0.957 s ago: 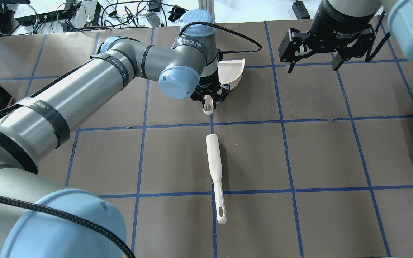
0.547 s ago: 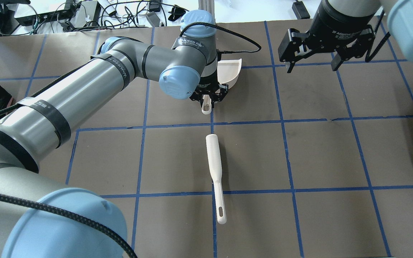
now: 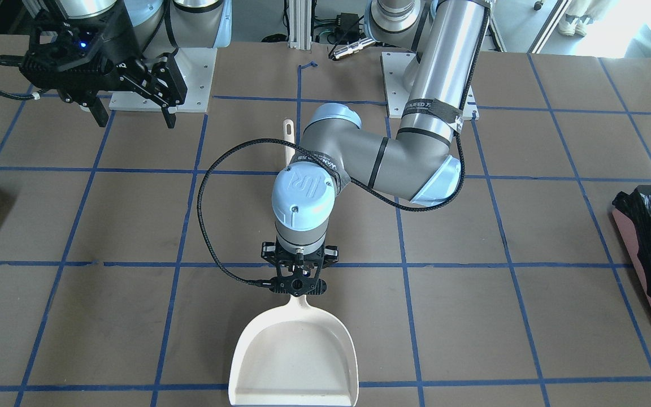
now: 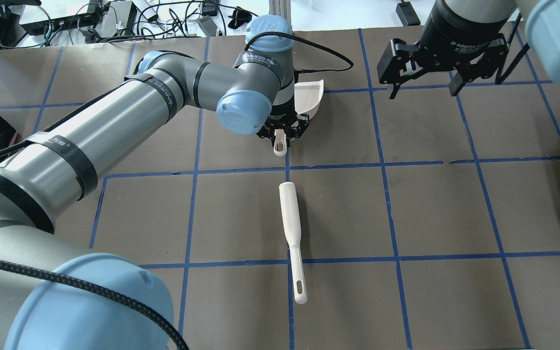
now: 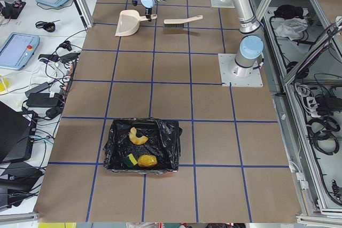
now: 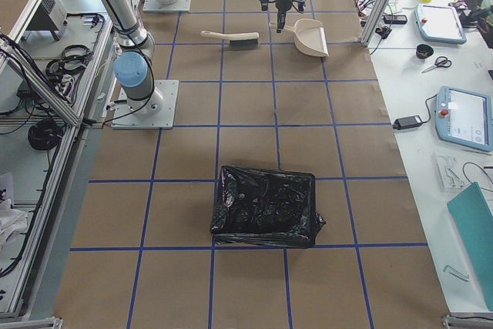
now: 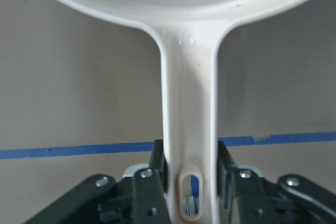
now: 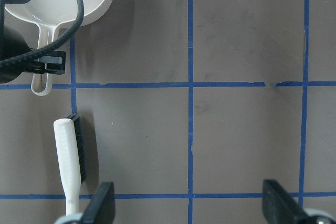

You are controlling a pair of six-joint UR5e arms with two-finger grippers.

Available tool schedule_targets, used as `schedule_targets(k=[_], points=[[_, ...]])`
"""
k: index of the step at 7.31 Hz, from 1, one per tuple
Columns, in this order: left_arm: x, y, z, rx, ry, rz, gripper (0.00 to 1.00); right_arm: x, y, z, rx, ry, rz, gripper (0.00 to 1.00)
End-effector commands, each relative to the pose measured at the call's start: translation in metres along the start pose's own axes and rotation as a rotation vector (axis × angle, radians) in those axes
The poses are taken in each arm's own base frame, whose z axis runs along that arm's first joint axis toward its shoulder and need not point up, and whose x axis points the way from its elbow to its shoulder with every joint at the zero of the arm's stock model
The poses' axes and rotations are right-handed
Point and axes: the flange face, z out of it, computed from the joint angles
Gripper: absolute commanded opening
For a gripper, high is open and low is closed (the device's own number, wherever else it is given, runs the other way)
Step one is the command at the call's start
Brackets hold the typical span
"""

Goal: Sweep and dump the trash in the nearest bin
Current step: 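Carry the empty dustpan back and lower it onto the table with left gripper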

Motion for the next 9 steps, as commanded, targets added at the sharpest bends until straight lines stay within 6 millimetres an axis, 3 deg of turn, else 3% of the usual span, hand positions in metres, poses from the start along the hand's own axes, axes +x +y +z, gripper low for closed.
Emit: schedule_targets(k=[1,2,3,4,6,9], points=[[0.001,0.000,0.002,0.002,-0.002,-0.001,0.62,0.000,0.000,0.000,0.001,0.001,-0.001,1.00],[0.004,0.002,0.002,0.003,-0.002,0.004,0.91,0.000,0.000,0.000,0.001,0.001,-0.001,1.00],[0.004,0.002,0.001,0.005,-0.003,0.004,1.00,0.000,0.000,0.000,0.001,0.001,-0.001,1.00],[0.005,0.004,-0.005,0.011,-0.006,0.007,1.00,0.000,0.000,0.000,0.001,0.001,-0.001,1.00],[0.000,0.012,-0.043,0.061,0.008,0.025,1.00,0.000,0.000,0.000,-0.001,0.001,-0.001,1.00],[-0.050,0.010,-0.101,0.158,-0.045,-0.001,1.00,0.000,0.000,0.000,0.001,-0.001,-0.001,1.00]])
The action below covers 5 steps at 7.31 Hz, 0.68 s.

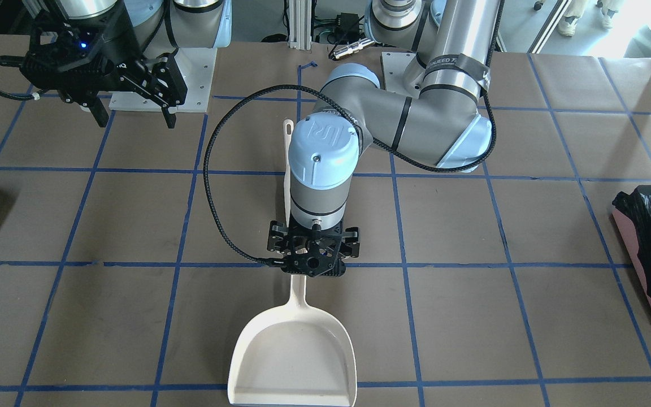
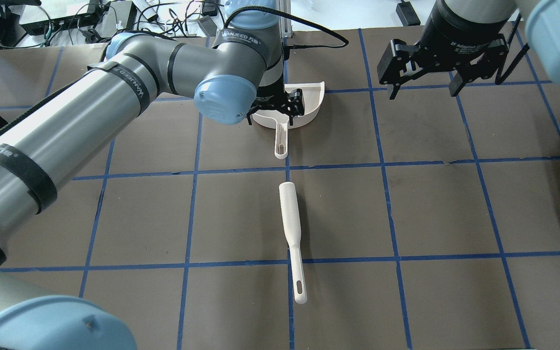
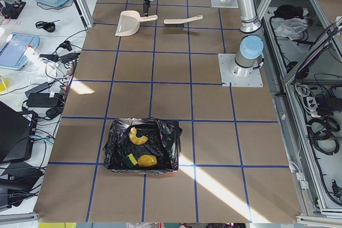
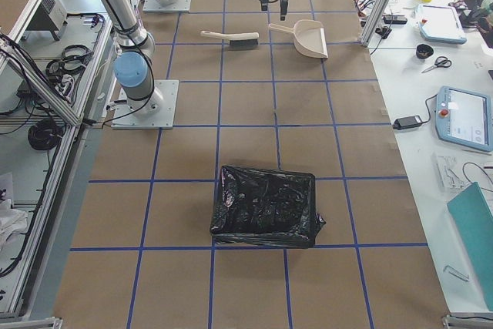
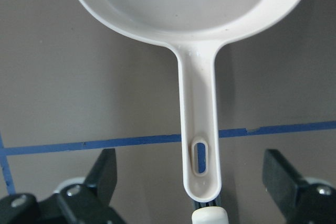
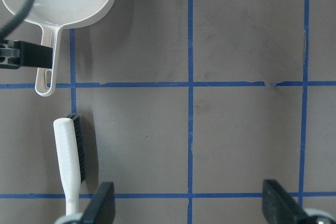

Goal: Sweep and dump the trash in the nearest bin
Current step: 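Open the left gripper and release the dustpan handle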

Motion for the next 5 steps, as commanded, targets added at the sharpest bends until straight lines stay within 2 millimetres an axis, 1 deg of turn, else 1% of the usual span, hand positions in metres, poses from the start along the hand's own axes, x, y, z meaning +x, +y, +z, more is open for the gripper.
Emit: schedule_targets(k=[1,2,3,4,5], points=[[-0.034,0.000,-0.039,0.062,-0.037,-0.036,1.00,0.000,0.000,0.000,-0.001,0.000,0.000,1.00],[-0.049,0.003,-0.056,0.062,-0.039,-0.058,1.00,0.000,0.000,0.000,-0.001,0.000,0.000,1.00],[-0.059,0.016,-0.076,0.040,-0.055,-0.066,1.00,0.000,0.000,0.000,0.001,-0.003,0.000,1.00],[-0.069,0.029,-0.092,0.045,-0.115,-0.059,1.00,-0.001,0.000,0.000,0.001,-0.006,0.000,1.00],[-0.080,0.040,-0.104,0.061,-0.139,-0.024,1.00,-0.001,0.000,0.000,0.001,-0.006,0.000,1.00]])
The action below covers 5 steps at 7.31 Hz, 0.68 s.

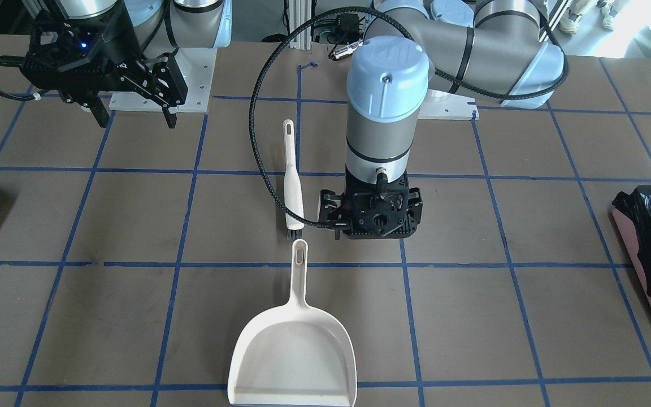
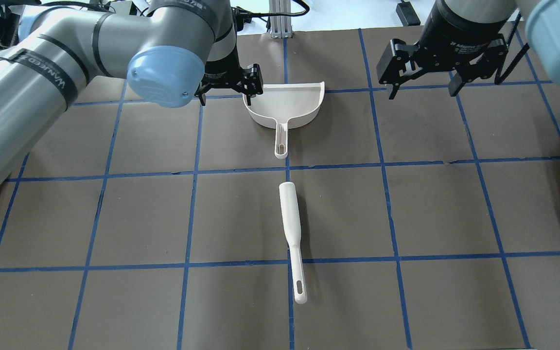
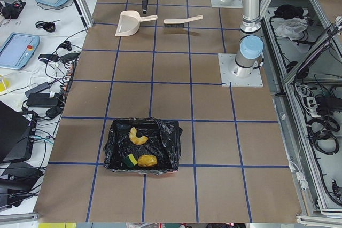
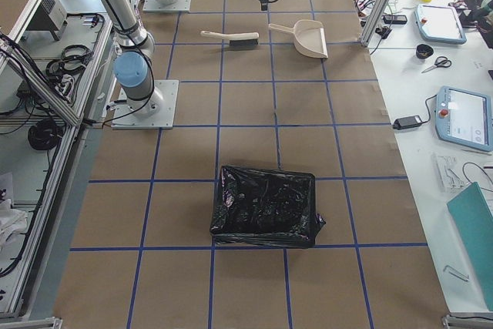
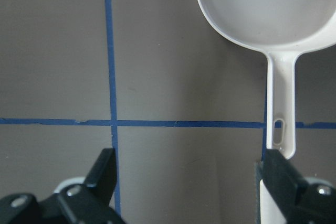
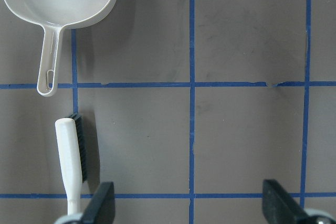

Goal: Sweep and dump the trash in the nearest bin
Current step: 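Open the left gripper and release the dustpan handle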

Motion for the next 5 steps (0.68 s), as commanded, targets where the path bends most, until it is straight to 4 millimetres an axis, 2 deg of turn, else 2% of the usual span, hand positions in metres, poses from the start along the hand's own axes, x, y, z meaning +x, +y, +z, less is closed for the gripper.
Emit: schedule_targets(k=[1,5], points=[[-0.029,0.022,-0.027,0.013,-0.031,0.023,1.00,0.000,0.000,0.000,0.000,-0.001,0.000,1.00],[-0.080,0.057,-0.087,-0.006,-0.032,0.022,1.00,0.000,0.000,0.000,0.000,0.000,-0.002,1.00]])
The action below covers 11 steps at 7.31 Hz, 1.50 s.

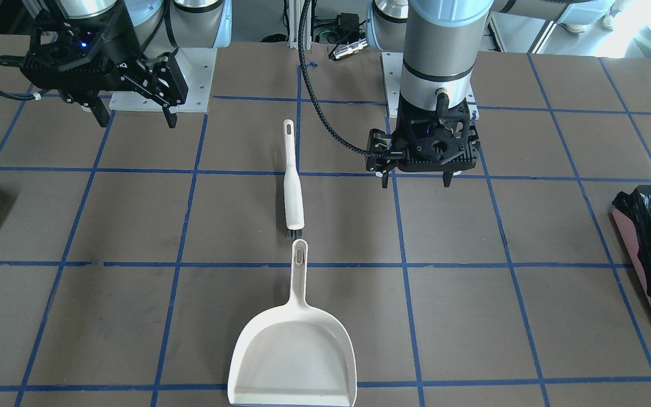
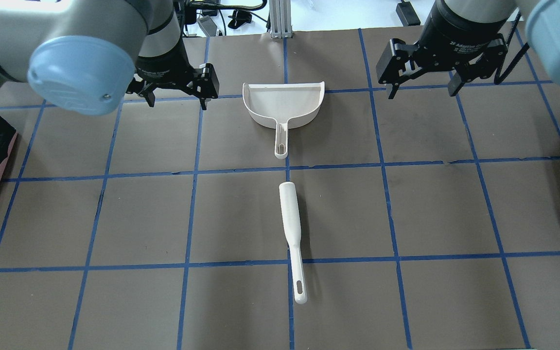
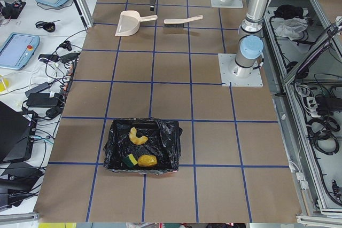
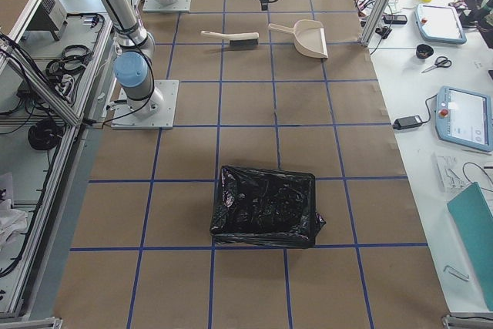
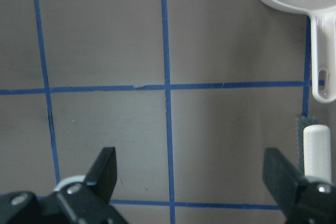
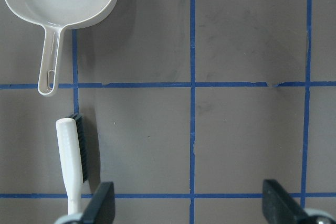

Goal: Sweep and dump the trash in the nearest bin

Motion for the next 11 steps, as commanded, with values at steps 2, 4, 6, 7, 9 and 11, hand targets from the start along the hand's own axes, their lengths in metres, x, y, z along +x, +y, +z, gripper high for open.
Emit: schedule_targets(k=[2,4,6,7,9,11], points=[[-0.060,0.013,-0.030,-0.007,0.098,-0.007,1.00,0.000,0.000,0.000,0.000,0.001,-0.001,1.00],[-0.090,0.024,-0.043,-0.014,0.103,0.036,1.00,0.000,0.000,0.001,-0.002,0.001,-0.001,1.00],[-0.107,0.031,-0.048,-0.025,0.102,0.007,1.00,0.000,0.000,0.001,-0.002,0.000,-0.001,1.00],[-0.108,0.032,-0.049,-0.027,0.103,0.002,1.00,0.000,0.000,0.000,0.000,0.000,-0.001,1.00],[-0.108,0.032,-0.049,-0.025,0.108,0.003,1.00,0.000,0.000,0.000,0.000,0.000,-0.001,1.00],[-0.114,0.031,-0.045,-0.032,0.103,-0.008,1.00,0.000,0.000,0.000,0.000,0.000,-0.001,1.00]])
